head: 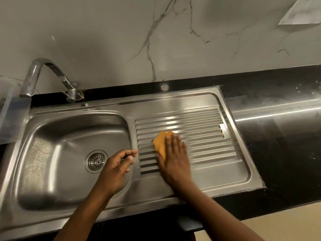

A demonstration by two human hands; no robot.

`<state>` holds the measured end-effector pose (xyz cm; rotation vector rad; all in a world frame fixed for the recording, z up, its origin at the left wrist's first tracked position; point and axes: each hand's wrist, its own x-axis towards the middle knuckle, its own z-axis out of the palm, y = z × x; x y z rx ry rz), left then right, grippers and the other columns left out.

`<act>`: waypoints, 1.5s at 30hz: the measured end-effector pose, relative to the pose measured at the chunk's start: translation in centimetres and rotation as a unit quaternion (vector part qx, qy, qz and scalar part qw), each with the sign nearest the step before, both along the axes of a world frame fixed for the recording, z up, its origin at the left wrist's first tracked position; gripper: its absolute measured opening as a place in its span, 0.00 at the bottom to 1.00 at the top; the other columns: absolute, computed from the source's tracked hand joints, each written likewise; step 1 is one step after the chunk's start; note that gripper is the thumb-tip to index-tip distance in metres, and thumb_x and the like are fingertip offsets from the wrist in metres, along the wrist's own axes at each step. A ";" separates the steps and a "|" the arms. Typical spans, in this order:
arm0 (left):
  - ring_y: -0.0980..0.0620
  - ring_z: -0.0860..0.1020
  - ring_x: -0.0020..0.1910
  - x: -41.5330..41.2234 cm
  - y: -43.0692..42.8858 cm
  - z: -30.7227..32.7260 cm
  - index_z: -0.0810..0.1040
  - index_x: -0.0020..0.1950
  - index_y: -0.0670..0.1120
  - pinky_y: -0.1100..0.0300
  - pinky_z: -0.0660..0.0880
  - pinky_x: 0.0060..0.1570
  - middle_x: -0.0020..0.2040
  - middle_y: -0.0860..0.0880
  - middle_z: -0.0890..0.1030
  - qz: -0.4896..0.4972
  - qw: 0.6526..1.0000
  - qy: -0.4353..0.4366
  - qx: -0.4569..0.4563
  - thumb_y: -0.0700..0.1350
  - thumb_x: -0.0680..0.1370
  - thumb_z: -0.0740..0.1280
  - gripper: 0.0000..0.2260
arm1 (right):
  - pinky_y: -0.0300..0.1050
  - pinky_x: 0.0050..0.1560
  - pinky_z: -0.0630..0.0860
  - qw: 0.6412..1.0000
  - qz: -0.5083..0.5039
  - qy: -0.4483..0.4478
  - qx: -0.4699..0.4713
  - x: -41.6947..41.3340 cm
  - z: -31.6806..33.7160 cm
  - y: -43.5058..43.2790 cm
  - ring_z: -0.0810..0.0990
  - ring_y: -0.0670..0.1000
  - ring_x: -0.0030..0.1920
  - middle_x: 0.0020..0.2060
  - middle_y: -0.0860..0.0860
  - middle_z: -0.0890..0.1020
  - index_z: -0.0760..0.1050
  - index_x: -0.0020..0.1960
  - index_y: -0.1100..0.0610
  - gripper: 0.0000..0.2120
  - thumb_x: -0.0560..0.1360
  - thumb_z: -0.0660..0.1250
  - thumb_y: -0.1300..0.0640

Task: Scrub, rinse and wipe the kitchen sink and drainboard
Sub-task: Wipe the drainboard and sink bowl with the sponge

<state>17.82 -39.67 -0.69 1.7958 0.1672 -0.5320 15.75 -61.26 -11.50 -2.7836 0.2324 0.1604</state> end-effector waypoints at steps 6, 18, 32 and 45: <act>0.60 0.83 0.55 0.4 0.8 0.2 0.83 0.59 0.54 0.57 0.78 0.53 0.56 0.60 0.86 0.014 1.000 -0.016 -0.003 0.53 0.77 0.65 0.14 | 0.58 0.83 0.46 0.986 0.160 -0.016 0.033 0.9 -0.7 9.0 0.42 0.57 0.84 0.84 0.56 0.47 0.48 0.85 0.54 0.31 0.86 0.51 0.45; 0.58 0.83 0.57 0.1 1.1 0.4 0.83 0.60 0.55 0.55 0.79 0.55 0.57 0.60 0.86 0.026 0.999 -0.023 -0.014 0.50 0.81 0.67 0.10 | 0.46 0.46 0.81 0.837 -0.209 -0.067 0.501 5.6 6.5 -7.8 0.85 0.51 0.45 0.47 0.54 0.85 0.78 0.63 0.57 0.16 0.86 0.59 0.48; 0.61 0.83 0.57 -0.3 3.6 -0.5 0.83 0.61 0.53 0.64 0.78 0.51 0.57 0.62 0.85 0.052 0.998 -0.005 -0.018 0.53 0.77 0.65 0.15 | 0.63 0.82 0.48 0.986 -0.157 0.023 -0.049 13.8 0.0 -14.7 0.48 0.63 0.83 0.84 0.60 0.50 0.46 0.85 0.57 0.32 0.87 0.47 0.43; 0.63 0.82 0.57 -0.3 6.2 -0.5 0.83 0.59 0.56 0.63 0.77 0.52 0.56 0.64 0.85 0.060 0.998 -0.007 -0.013 0.47 0.84 0.66 0.08 | 0.58 0.83 0.46 0.985 0.165 0.035 0.029 15.2 1.0 12.6 0.47 0.58 0.84 0.84 0.56 0.50 0.49 0.85 0.53 0.29 0.87 0.50 0.47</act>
